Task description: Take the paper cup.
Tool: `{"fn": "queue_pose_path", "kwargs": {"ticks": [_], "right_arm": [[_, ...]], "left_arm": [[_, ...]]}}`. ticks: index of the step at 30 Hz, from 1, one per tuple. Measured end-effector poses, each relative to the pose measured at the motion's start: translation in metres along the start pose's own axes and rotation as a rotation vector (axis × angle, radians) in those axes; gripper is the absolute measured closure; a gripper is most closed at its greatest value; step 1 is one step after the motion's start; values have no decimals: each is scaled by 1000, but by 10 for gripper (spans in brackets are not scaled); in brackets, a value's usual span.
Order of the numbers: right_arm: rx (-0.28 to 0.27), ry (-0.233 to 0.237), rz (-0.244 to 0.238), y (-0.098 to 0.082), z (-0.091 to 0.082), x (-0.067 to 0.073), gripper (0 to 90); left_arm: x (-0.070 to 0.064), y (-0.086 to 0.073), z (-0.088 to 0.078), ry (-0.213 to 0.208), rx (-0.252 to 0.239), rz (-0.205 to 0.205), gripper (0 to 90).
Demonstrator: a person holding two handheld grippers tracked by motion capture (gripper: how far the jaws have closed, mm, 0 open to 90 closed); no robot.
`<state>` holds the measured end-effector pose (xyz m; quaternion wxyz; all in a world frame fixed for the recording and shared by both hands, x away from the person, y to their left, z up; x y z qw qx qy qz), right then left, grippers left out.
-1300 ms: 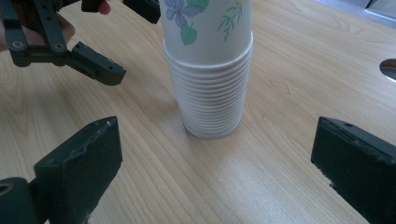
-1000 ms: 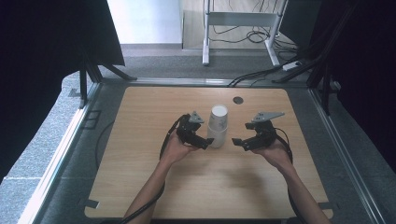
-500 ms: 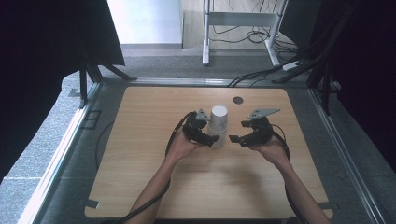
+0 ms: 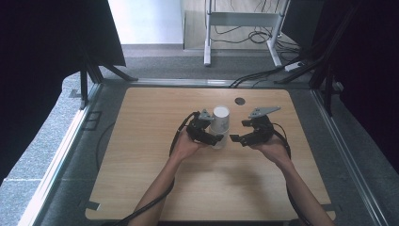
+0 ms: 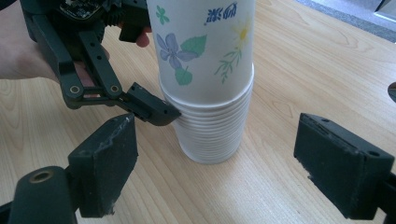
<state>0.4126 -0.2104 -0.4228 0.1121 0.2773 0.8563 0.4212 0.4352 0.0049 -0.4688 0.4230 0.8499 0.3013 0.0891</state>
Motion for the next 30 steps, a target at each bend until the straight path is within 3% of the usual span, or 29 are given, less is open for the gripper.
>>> {"fn": "queue_pose_path", "kwargs": {"ticks": [14, 30], "right_arm": [[-8, 16, -5, 13, 5, -2, 140], [-51, 45, -3, 46, 13, -2, 177]], "left_arm": [[-2, 2, 0, 10, 5, -2, 206], [-4, 3, -1, 22, 19, 12, 218]]}}
Point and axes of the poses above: each handheld gripper's, and its own axes: z roughly forward along the jaws, y roughly out of its top, x roughly to its left, the point moved 2 cm from there along z, roughly forward along the jaws, and after that the axes turned 3 degrees about -z, right-handed, at the moved point
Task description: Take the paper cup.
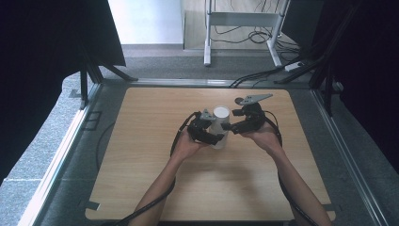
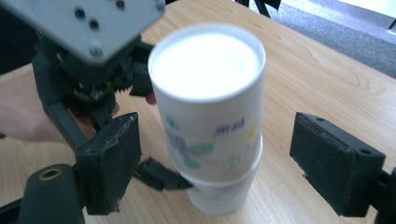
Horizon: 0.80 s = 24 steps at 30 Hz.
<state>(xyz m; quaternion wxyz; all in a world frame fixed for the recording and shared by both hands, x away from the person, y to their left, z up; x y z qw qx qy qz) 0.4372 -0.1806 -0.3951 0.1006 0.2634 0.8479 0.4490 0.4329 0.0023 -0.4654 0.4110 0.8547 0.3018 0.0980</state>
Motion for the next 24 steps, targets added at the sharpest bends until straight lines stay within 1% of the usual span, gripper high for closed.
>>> {"fn": "queue_pose_path", "kwargs": {"ticks": [3, 7, 10, 12, 13, 14, 17, 18, 21, 22, 24], "right_arm": [[-11, 6, 3, 7, 1, 0, 195], [-11, 5, -11, 18, 6, 0, 223], [-17, 1, -18, 22, 7, 1, 239], [-21, 1, -20, 26, 8, 2, 258], [-15, -1, -27, 28, 8, 3, 283], [-15, -1, -27, 28, 8, 3, 283], [-4, -9, -39, 32, 8, 4, 325], [2, -9, -47, 33, 8, 4, 353], [13, -14, -53, 35, 7, 4, 358], [13, -23, -58, 36, 6, 4, 364], [12, -25, -56, 36, 6, 4, 366]], "left_arm": [[0, 0, 0, 2, 3, 3, 219], [-1, 0, 0, 4, 1, 6, 220], [-1, 0, 0, 5, 2, 9, 220], [-1, 1, -1, 7, 6, 18, 220], [-1, 1, -1, 7, 6, 18, 220], [-1, 1, -1, 6, 6, 18, 220], [-1, 0, -1, 5, 7, 12, 220], [-1, 0, 0, 6, 6, 11, 220], [0, 0, 0, 5, 4, 10, 220], [0, 0, 0, 5, 2, 8, 220], [0, 0, 0, 4, 0, 8, 220]]}}
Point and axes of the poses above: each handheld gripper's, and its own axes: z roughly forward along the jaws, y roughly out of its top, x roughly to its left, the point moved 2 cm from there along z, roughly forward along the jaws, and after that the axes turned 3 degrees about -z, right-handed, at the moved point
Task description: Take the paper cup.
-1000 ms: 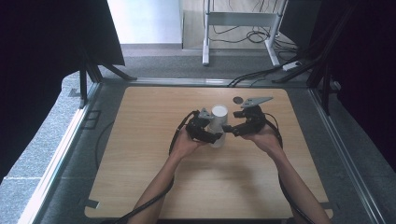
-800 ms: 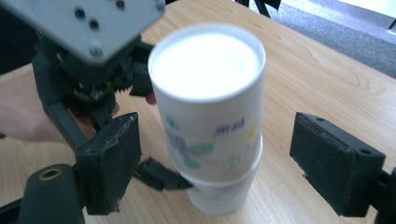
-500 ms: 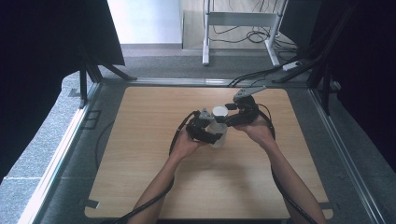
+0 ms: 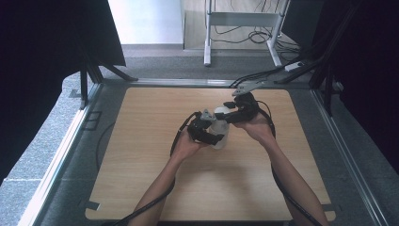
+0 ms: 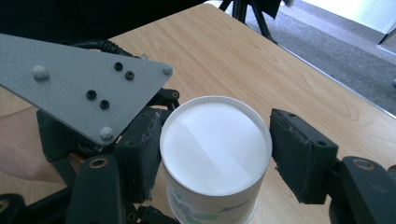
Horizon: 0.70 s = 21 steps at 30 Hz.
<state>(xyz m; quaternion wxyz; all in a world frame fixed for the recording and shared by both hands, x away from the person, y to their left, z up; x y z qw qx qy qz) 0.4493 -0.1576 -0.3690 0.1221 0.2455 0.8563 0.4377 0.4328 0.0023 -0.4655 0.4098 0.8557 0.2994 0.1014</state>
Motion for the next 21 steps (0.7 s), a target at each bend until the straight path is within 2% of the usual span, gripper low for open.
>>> {"fn": "queue_pose_path", "kwargs": {"ticks": [7, 21], "right_arm": [[-7, 3, 12, 3, -3, -2, 369], [-46, 19, 37, 19, -20, -6, 370]], "left_arm": [[0, 0, 0, 1, 1, 3, 219], [0, -1, 0, 7, 3, 6, 212]]}}
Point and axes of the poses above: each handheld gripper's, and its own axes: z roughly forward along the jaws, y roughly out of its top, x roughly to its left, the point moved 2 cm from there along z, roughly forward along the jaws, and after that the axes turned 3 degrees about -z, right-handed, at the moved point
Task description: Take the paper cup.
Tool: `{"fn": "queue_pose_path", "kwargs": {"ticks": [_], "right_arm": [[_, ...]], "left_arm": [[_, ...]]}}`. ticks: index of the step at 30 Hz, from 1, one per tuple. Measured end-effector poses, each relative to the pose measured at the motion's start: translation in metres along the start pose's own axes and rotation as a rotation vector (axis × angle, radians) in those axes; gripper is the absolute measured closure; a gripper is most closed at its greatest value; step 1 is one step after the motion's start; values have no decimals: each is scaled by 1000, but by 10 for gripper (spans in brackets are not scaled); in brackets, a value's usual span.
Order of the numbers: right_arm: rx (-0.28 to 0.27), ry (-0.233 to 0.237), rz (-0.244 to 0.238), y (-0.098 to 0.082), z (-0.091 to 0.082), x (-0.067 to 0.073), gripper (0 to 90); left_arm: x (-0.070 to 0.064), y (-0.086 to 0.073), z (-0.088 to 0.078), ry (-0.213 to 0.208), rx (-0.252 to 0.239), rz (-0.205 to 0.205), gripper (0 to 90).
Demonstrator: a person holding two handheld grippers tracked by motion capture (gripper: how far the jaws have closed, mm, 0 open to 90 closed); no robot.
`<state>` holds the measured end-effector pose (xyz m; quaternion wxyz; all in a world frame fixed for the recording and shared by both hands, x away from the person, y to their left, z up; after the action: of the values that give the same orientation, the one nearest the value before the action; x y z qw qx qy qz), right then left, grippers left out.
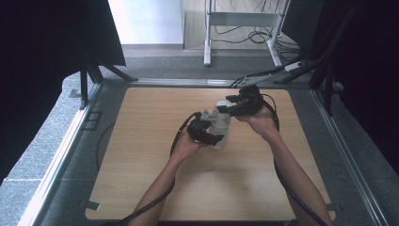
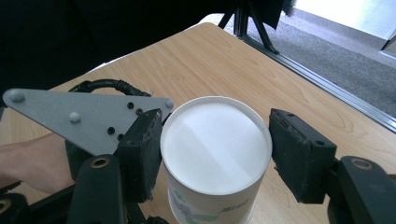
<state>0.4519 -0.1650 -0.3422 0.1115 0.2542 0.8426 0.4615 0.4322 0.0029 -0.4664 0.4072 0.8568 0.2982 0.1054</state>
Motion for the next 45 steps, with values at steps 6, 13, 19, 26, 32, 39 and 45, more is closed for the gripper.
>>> {"fn": "queue_pose_path", "kwargs": {"ticks": [6, 13, 19, 26, 32, 39, 45], "right_arm": [[-3, 3, 9, 4, -4, -1, 371], [-10, -3, 2, 10, -9, 0, 372], [-14, -6, -3, 15, -15, 2, 372], [-19, -1, -14, 23, -23, 5, 373], [-24, 0, -21, 27, -33, 7, 373], [-34, 9, -31, 34, -45, 11, 373], [-37, 18, -47, 38, -56, 17, 373]], "left_arm": [[0, 0, 0, -2, 2, -3, 204], [1, -1, -3, -16, -8, -15, 128], [0, -1, -9, -31, -19, -27, 81], [-3, 1, -16, -55, -30, -28, 15], [-6, 0, -20, -80, -31, -22, 0], [-9, -2, -26, -83, -28, -17, 0], [-10, -5, -31, -83, -33, -14, 0]]}}
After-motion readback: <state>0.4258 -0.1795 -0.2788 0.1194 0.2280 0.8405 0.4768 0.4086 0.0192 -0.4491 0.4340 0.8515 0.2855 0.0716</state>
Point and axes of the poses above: each handheld gripper's, and its own axes: z roughly forward along the jaws, y roughly out of its top, x roughly to its left, the point moved 2 cm from there along z, roughly forward along the jaws, and after that the axes turned 3 degrees about -z, right-handed, at the moved point
